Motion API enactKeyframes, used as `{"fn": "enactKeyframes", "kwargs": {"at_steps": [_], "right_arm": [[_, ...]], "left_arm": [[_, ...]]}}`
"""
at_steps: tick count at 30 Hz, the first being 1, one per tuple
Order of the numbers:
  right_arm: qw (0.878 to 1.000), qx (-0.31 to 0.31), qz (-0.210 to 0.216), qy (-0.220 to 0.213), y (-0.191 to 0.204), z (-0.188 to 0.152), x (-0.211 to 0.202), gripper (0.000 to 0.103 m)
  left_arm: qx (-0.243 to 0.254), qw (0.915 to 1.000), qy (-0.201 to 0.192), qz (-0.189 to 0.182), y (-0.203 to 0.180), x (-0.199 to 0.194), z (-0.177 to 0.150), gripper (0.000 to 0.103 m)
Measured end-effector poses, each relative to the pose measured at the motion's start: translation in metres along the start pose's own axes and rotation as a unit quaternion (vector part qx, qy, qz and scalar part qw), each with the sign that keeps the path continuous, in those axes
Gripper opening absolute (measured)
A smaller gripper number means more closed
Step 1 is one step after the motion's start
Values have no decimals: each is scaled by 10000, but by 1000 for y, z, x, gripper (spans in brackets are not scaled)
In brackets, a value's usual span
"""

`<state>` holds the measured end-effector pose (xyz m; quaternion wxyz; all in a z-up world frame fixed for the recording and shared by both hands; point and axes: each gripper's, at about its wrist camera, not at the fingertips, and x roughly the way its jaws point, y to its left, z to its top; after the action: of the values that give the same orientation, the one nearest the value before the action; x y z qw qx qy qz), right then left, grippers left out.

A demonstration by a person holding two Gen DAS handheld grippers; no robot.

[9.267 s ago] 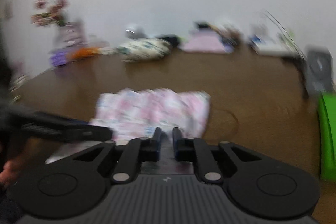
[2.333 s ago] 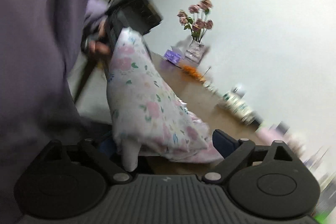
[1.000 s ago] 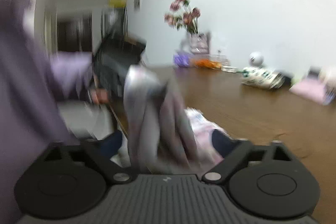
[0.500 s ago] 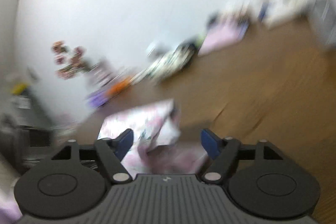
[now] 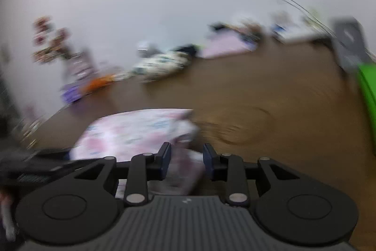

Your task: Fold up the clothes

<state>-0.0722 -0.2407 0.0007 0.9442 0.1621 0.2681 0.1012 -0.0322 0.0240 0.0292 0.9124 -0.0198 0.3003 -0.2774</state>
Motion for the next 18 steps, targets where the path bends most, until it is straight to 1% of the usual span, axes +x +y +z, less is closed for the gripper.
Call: {"fn": "enactKeyframes", "kwargs": {"at_steps": [1, 2, 3, 4, 5, 6, 7, 8, 9, 10, 11, 12, 13, 14, 15, 16, 18], "right_arm": [[9998, 68, -181, -19, -5, -1, -2, 24], [9996, 145, -209, -105, -9, 0, -8, 25], [9996, 125, -99, -220, -8, 0, -14, 26], [9994, 90, 30, -338, -5, 1, -21, 29], [9988, 54, 159, -456, -2, 1, -27, 45], [9979, 18, 288, -574, 1, 1, -33, 58], [9971, -72, 475, -587, 7, 1, -33, 80], [9959, -171, 672, -582, 15, 1, -32, 85], [9937, -271, 932, -563, 21, 0, -29, 85], [9928, -338, 1031, -498, 26, 3, -21, 80], [9940, -356, 941, -426, 31, 6, -11, 73], [9956, -249, 849, -310, 30, 9, 0, 70], [9969, -122, 759, -187, 28, 12, 11, 55], [9977, 6, 669, -63, 26, 15, 22, 32], [9966, 229, 780, 137, 20, 16, 32, 20], [9945, 381, 912, 344, 16, 17, 38, 12], [9947, 211, 906, 439, 18, 16, 27, 11]], "left_arm": [[-33, 10000, -10, 3, 1, 0, 0, 55], [-47, 10000, -32, -10, 1, -1, 0, 55], [-34, 10000, -70, -16, 1, -2, 0, 55], [-14, 9999, -106, 8, 0, -4, 0, 56], [3, 9999, -126, 28, 0, -4, 0, 57], [19, 9999, -138, 38, 0, -5, 0, 57], [35, 9999, -150, 47, -1, -6, -1, 57], [51, 9998, -162, 57, -1, -7, -1, 57], [67, 9998, -174, 67, -1, -7, -1, 58], [81, 9998, -183, 68, -1, -7, -1, 58], [92, 9998, -189, 65, -1, -6, -2, 58], [88, 9997, -190, 81, 0, -5, -2, 60], [73, 9997, -187, 109, 0, -4, -3, 60], [58, 9997, -204, 126, 1, -4, -4, 60], [21, 9997, -221, 126, 2, -6, -5, 61], [-29, 9997, -232, 119, 5, -9, -5, 62], [-195, 9994, -261, 98, 11, -16, -6, 70]]}}
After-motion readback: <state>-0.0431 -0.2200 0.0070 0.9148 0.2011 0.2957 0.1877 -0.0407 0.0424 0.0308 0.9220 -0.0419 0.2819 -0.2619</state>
